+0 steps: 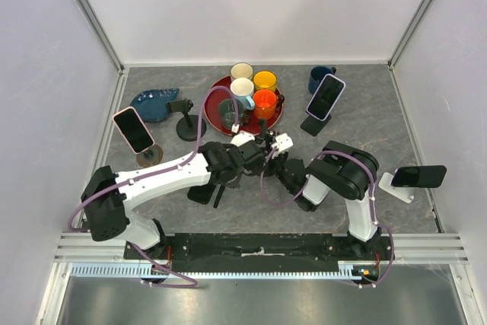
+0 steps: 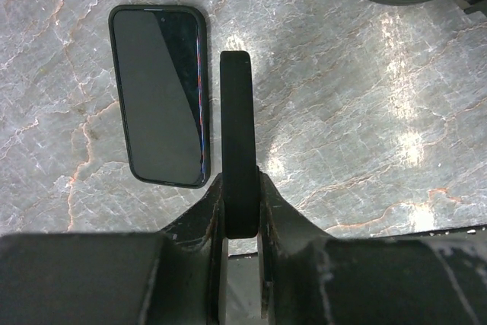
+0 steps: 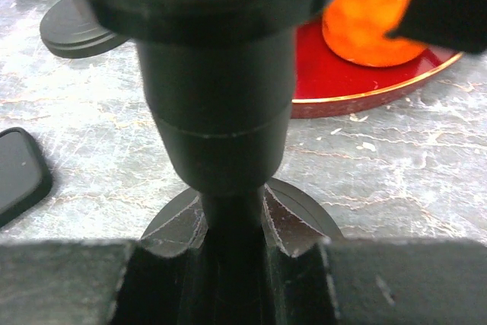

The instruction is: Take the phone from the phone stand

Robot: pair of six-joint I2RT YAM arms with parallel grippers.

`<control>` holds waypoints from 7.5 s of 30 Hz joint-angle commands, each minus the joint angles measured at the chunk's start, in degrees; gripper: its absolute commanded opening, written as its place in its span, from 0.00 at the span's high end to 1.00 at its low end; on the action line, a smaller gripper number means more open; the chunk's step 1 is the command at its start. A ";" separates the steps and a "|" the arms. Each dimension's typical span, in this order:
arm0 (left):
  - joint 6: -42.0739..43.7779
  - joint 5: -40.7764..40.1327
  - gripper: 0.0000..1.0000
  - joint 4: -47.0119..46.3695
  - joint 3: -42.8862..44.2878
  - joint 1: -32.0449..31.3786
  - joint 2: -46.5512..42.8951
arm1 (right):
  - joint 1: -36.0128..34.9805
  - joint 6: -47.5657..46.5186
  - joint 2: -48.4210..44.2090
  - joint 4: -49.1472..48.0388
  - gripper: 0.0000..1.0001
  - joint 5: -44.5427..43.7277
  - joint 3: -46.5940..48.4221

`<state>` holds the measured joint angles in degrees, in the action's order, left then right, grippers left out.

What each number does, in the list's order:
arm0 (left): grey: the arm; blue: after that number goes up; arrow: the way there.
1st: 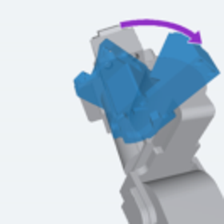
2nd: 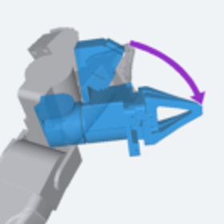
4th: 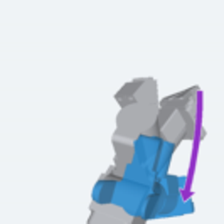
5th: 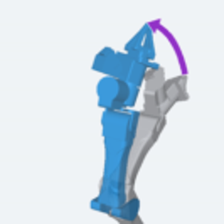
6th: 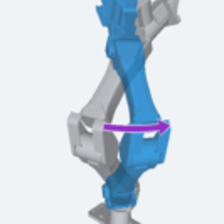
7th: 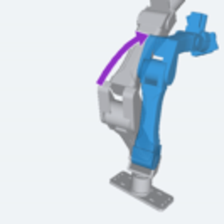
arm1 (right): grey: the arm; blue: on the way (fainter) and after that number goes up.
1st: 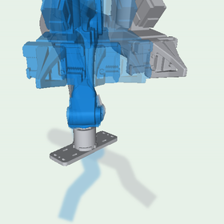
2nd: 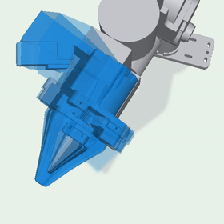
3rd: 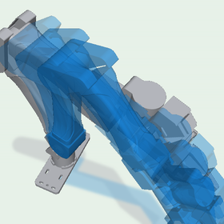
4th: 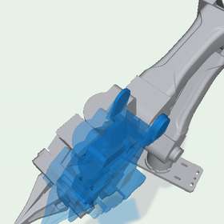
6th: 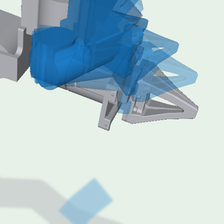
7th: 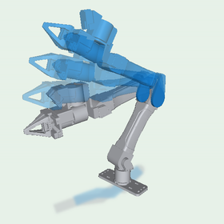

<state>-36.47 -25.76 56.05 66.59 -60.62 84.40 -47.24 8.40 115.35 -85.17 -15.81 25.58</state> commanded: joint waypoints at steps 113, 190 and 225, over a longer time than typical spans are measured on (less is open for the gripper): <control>19.32 14.44 0.12 -21.97 -2.69 18.25 -26.30 | 6.28 3.90 -13.83 -9.15 1.00 -17.23 -12.40; 28.47 -6.15 0.16 -35.66 -26.77 22.83 -61.11 | 22.81 19.11 -56.53 63.16 0.02 -20.76 -6.17; 22.67 1.15 0.06 -33.46 -25.54 29.24 -58.12 | 50.11 12.67 -43.64 91.96 0.06 33.43 40.95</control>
<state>-12.16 -26.26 23.94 41.32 -31.90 26.83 -4.01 14.74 68.45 12.08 0.54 63.96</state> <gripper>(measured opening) 0.937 0.962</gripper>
